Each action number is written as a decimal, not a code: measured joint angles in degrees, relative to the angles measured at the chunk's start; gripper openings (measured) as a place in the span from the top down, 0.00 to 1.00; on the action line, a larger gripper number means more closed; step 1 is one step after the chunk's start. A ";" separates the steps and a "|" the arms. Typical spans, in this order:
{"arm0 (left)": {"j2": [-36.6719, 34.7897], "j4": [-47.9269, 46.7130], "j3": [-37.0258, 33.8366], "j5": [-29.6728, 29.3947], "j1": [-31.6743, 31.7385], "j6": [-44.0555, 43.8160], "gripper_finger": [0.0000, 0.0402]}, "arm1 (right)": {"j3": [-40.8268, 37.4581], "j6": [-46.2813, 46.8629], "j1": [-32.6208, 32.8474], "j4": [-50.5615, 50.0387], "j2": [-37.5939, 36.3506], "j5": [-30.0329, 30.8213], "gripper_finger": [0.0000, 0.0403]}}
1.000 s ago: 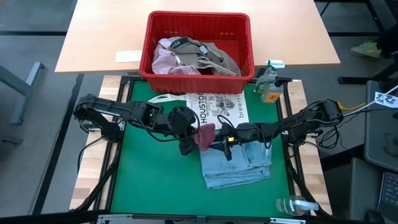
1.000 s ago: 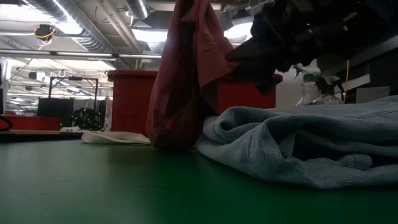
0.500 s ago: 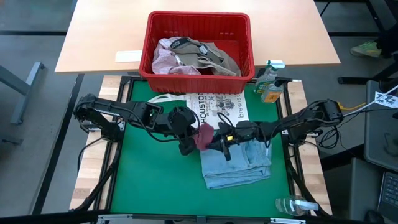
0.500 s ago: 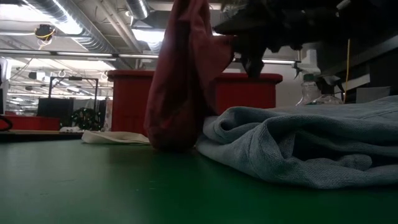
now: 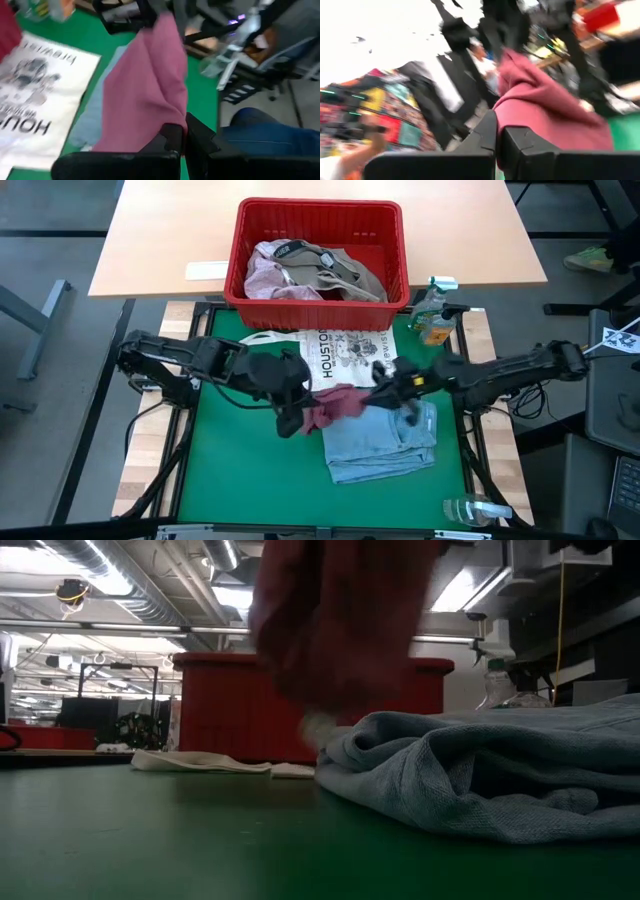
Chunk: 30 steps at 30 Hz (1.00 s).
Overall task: Fold Laundry from Bin
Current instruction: Fold the red underwear from the red laundry basket
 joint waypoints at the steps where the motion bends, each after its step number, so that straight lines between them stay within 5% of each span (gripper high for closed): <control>1: -0.02 0.11 0.56 0.04 -0.66 0.38 1.00 | 0.00 0.79 0.00 -0.01 -2.15 -1.11 0.98; 7: 0.20 1.44 0.48 -0.81 -4.98 0.13 1.00 | 0.02 6.68 0.31 -3.30 -12.38 -8.26 0.99; 13: 2.41 8.68 -1.62 -2.96 -8.62 0.01 1.00 | 0.02 8.83 7.97 -9.74 -16.82 -6.13 0.99; 30: 15.07 29.43 -1.71 -2.85 -14.50 -3.43 1.00 | 0.00 14.03 45.29 -14.42 -13.17 32.02 0.99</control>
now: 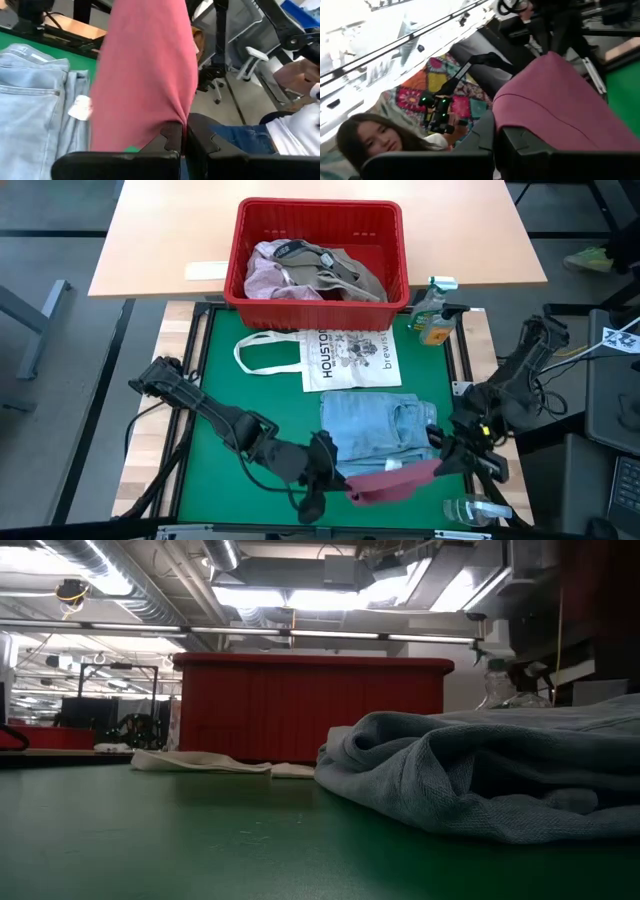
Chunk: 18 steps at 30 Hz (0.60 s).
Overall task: Fold Laundry from Bin
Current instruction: Fold the red underwear from the red laundry basket
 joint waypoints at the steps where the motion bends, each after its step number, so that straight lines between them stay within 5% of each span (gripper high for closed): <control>1: 0.25 -0.08 0.00 -0.98 -0.31 0.00 1.00 | 0.00 0.13 1.36 -0.25 0.00 2.14 0.99; 18: 9.05 -10.20 0.00 -15.09 2.80 -4.66 1.00 | 0.00 11.82 2.67 -30.29 -0.20 26.87 1.00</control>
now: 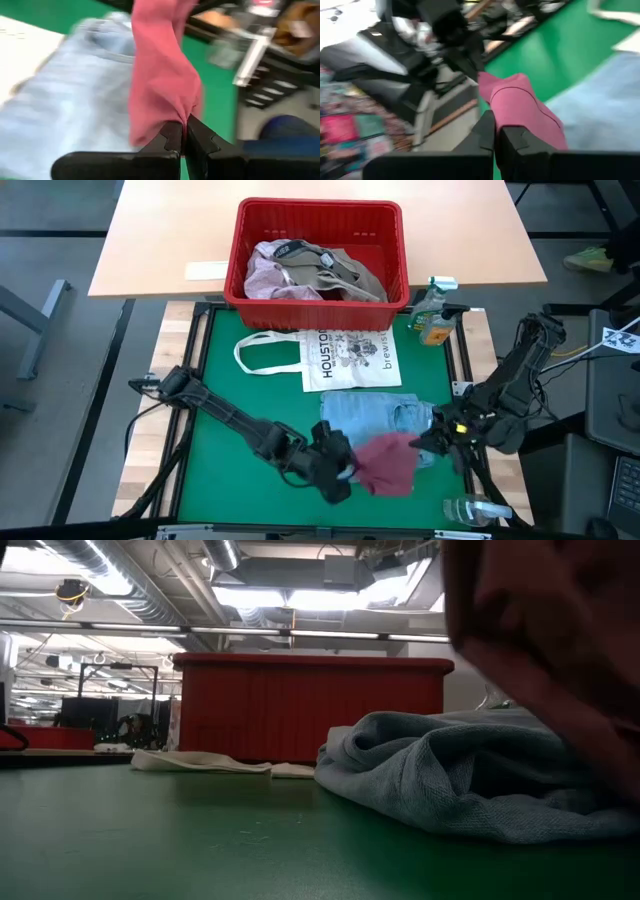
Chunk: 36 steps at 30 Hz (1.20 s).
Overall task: Fold Laundry from Bin
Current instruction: Fold the red underwear from the red laundry basket
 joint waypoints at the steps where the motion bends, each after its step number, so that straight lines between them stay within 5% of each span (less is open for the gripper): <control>1: 0.13 -1.28 0.00 -0.63 0.60 -0.04 1.00 | 0.00 0.50 -0.70 -2.37 0.00 0.59 1.00; 15: 0.96 -12.85 0.00 -3.22 8.97 3.57 1.00 | 0.00 6.65 -19.35 -34.36 0.52 1.48 1.00; 30: 1.86 -13.25 0.00 -3.37 13.99 14.13 0.75 | 0.00 4.34 -31.52 -40.81 0.55 -3.11 0.98; 36: 1.86 -14.38 0.00 -3.05 14.17 14.17 0.73 | 0.00 4.35 -32.75 -42.37 0.55 -3.61 0.97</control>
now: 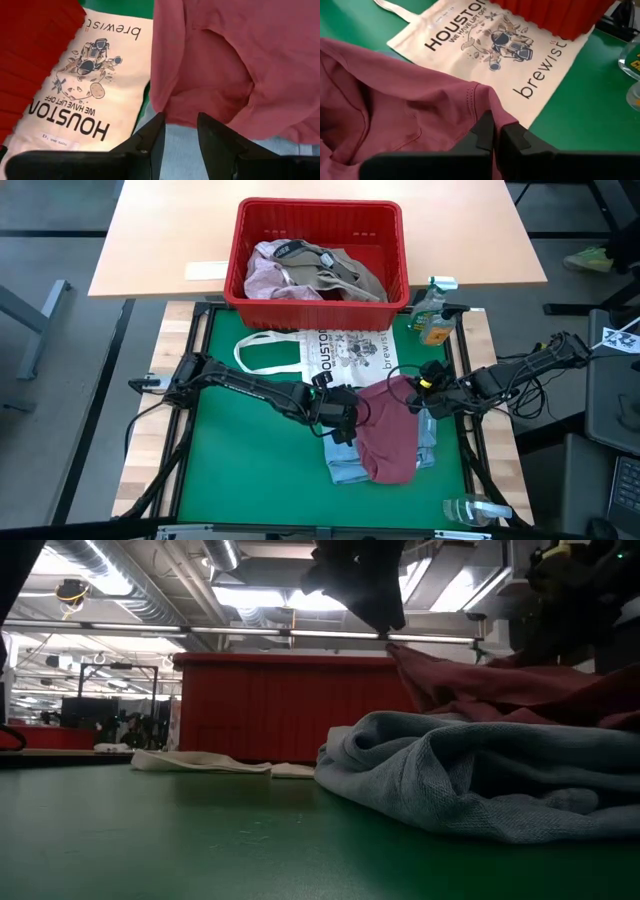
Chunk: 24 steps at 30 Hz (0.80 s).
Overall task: Fold Laundry from Bin
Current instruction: Fold the red underwear from the red laundry basket
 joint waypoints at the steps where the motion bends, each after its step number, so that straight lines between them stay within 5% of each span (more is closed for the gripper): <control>1: 0.00 -0.66 0.00 0.04 -0.02 0.00 0.73 | 0.00 0.01 -0.02 -0.12 0.00 -0.16 0.97; 8: 0.00 -5.66 0.00 0.26 -0.21 -0.44 0.73 | 0.00 0.01 0.02 -0.88 0.00 -0.99 0.97; 12: 0.00 -5.55 0.00 7.05 -0.81 -0.04 0.73 | 0.00 0.01 0.04 -0.97 0.00 -0.99 0.97; 16: 0.36 -4.10 0.02 13.24 -2.18 -0.02 0.73 | -0.02 0.01 0.04 -0.96 0.00 -0.99 0.97; 24: 5.23 3.23 0.02 14.20 -5.14 1.18 0.73 | -0.04 0.01 0.09 -0.87 0.01 -1.63 0.97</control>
